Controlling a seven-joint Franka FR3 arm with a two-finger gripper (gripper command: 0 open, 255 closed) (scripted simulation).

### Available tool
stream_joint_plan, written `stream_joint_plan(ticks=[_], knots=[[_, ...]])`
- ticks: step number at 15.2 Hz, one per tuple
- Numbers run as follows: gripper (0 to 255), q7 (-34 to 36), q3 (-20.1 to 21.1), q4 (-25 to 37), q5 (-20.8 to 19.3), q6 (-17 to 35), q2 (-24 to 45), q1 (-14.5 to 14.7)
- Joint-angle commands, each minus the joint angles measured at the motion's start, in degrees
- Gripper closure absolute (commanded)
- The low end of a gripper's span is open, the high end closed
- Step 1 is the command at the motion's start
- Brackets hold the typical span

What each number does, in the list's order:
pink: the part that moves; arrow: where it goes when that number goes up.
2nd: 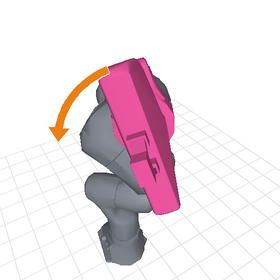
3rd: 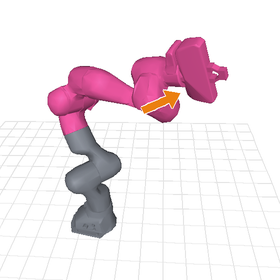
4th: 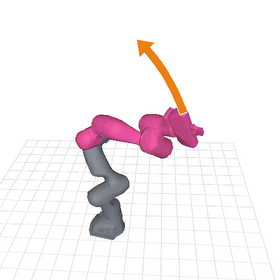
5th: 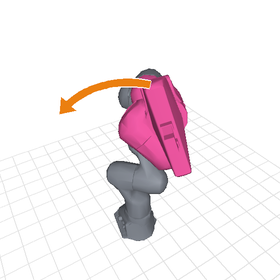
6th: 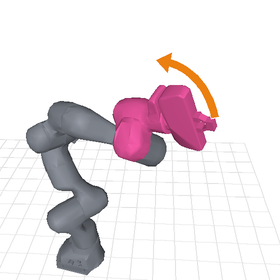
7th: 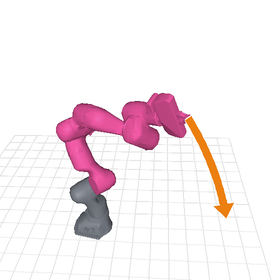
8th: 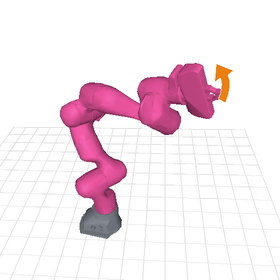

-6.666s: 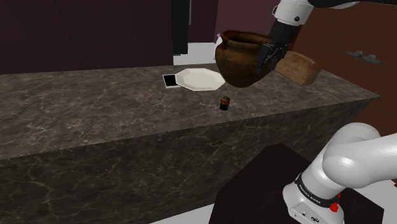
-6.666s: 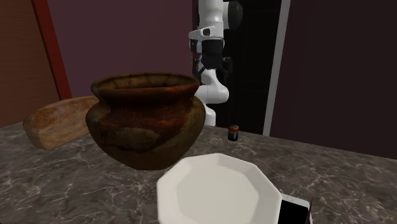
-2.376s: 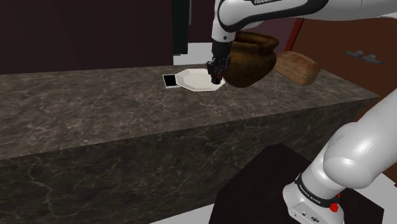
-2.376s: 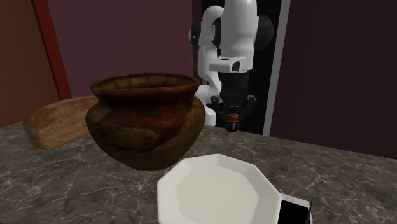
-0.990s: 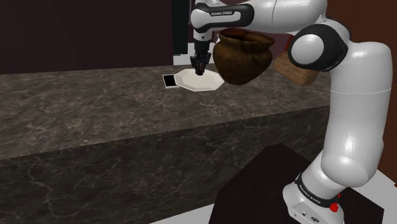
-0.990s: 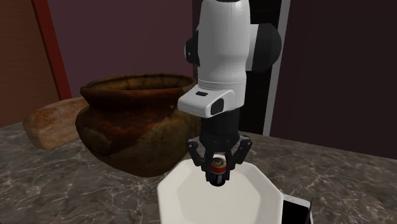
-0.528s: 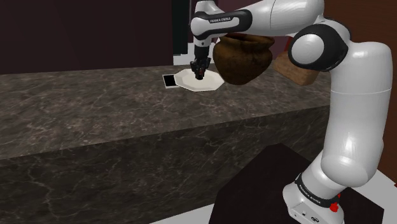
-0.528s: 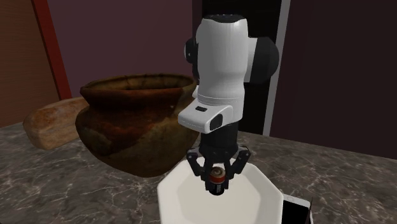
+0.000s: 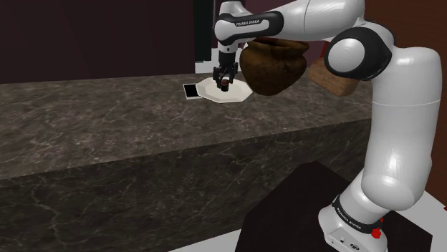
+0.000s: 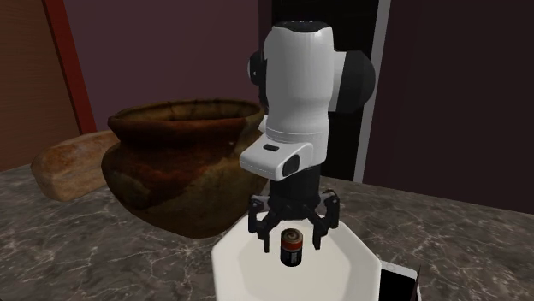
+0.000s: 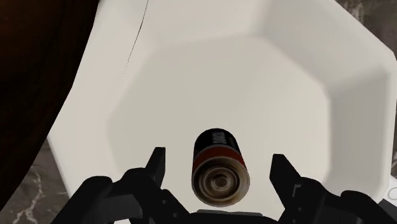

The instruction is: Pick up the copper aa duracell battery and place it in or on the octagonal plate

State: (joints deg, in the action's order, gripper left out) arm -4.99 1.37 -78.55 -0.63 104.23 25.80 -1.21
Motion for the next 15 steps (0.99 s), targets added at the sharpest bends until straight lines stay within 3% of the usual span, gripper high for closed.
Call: stream_joint_plan(ticks=[1, 3, 7, 15], knots=[[0, 0.0, 0.0, 0.0, 0.0, 0.0, 0.0, 0.0], [0, 0.0, 0.0, 0.0, 0.0, 0.0, 0.0, 0.0], [0, 0.0, 0.0, 7.8, 0.0, -7.5, 0.3, 0.0], [0, 0.0, 0.0, 7.8, 0.0, -7.5, 0.3, 0.0]])
